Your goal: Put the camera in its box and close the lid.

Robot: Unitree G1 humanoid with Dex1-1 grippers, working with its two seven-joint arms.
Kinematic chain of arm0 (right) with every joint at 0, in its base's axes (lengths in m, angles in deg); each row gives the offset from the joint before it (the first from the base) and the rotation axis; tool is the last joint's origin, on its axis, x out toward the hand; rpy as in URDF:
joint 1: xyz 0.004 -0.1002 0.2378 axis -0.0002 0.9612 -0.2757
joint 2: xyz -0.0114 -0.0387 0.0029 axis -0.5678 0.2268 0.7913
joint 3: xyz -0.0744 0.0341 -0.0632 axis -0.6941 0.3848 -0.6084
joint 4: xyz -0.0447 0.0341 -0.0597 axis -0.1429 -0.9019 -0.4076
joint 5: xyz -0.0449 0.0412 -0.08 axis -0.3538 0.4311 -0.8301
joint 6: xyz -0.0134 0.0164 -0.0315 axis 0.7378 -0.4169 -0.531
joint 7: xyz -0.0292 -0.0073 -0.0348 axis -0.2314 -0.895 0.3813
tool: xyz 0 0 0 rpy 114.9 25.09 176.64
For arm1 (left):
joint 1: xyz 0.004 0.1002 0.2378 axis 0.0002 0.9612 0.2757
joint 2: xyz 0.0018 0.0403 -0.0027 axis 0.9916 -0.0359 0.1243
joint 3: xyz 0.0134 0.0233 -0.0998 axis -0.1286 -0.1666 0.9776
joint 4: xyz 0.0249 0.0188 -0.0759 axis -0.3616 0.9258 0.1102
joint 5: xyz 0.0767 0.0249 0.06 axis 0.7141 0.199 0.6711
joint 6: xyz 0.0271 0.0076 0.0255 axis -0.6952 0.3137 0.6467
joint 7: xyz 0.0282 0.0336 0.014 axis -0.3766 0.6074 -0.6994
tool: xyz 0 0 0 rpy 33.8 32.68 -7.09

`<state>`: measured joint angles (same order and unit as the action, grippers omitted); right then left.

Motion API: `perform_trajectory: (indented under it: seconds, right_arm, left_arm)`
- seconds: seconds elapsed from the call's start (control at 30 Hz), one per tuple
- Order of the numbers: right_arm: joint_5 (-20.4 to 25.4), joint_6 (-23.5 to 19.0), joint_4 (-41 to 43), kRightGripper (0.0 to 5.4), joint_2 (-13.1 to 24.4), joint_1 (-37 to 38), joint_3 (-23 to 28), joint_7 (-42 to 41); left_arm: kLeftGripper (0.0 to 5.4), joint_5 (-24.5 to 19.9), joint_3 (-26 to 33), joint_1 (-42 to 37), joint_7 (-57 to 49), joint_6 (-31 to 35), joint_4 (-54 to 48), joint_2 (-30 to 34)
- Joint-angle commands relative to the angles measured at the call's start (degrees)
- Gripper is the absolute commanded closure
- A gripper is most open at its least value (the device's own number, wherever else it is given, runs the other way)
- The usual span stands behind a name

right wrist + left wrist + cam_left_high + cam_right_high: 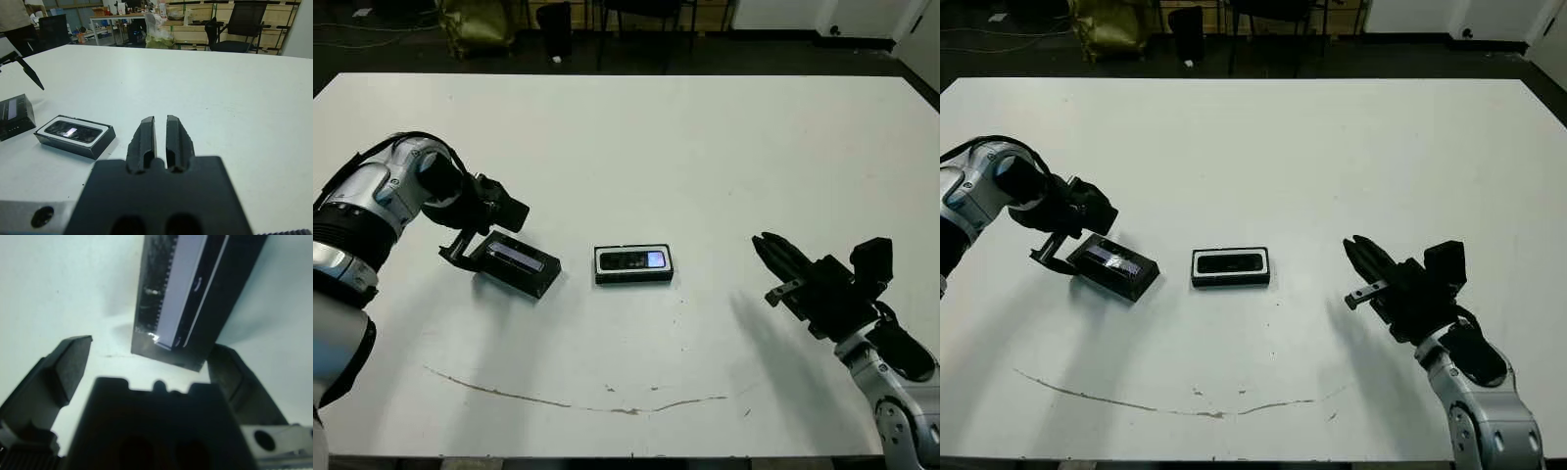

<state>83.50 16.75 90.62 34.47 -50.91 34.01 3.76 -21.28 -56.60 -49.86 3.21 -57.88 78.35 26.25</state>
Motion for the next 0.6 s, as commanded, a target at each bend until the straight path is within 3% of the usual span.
perform_trajectory:
  seconds: [0.03, 0.5, 0.6]
  right_arm:
    - [0.08, -1.04, 0.00, 5.40, 0.00, 1.03, -0.08, 0.82]
    - [0.27, -1.43, 1.01, 5.40, 0.01, 2.30, -0.31, 1.82]
    - [-0.09, -2.42, 1.77, 5.40, 0.20, 2.49, -0.49, 2.74]
  left_arm:
    - [0.01, 0.58, -1.17, 2.03, 1.45, 0.17, 0.53, -0.34]
    - [0.01, -0.49, -0.38, 4.48, -1.11, -1.73, 2.08, -1.05]
    - [0.42, -1.09, 0.63, 5.38, -2.29, -1.32, 2.97, -1.49]
